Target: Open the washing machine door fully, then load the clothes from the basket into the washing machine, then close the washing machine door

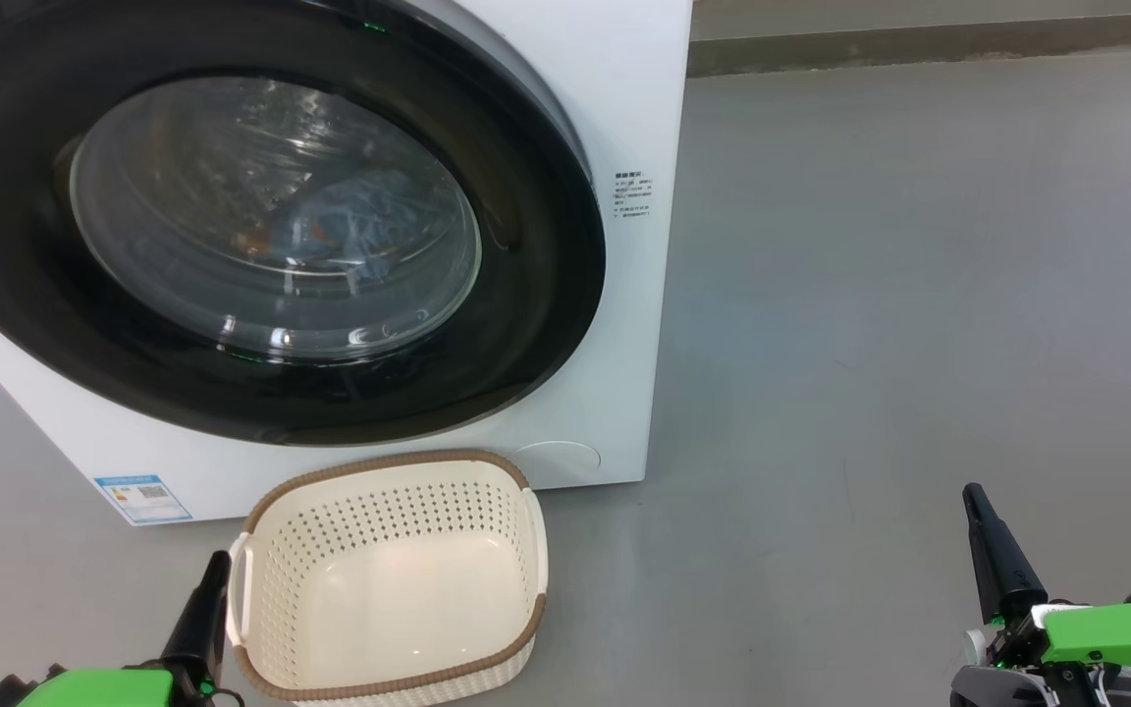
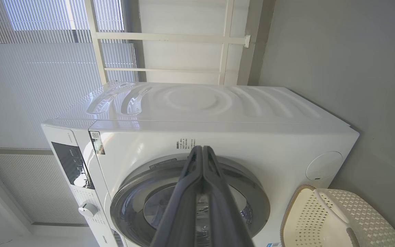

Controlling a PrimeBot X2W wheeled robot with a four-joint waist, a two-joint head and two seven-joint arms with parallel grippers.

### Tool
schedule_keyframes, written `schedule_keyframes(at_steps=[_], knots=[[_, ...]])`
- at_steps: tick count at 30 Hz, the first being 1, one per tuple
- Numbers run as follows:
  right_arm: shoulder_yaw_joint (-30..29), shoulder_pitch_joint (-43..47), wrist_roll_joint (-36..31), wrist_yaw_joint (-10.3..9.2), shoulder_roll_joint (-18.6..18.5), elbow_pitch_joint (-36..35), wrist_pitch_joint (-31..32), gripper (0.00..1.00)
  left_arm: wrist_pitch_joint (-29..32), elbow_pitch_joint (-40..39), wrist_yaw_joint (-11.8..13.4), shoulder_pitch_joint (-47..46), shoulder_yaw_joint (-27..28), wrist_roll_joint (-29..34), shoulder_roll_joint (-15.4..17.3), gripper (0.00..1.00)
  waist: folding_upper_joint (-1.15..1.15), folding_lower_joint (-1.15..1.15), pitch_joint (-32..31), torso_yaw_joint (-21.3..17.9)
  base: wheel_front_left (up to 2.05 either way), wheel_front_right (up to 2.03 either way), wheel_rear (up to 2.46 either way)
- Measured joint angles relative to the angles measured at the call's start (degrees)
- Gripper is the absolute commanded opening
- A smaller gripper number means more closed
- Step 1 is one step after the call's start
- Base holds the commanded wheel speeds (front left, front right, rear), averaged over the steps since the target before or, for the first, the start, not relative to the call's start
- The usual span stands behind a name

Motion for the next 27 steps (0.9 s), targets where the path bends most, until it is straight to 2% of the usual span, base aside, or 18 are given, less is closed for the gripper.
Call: schedule_keyframes(at_steps=[27], knots=[[-0.02, 0.00, 0.00, 0.00, 0.11, -0.01, 0.00, 0.00, 0.00, 0.00, 0.00, 0.00, 0.01, 0.00, 0.00, 0.00, 0.00, 0.00, 0.00, 0.00, 0.00, 0.00, 0.00]])
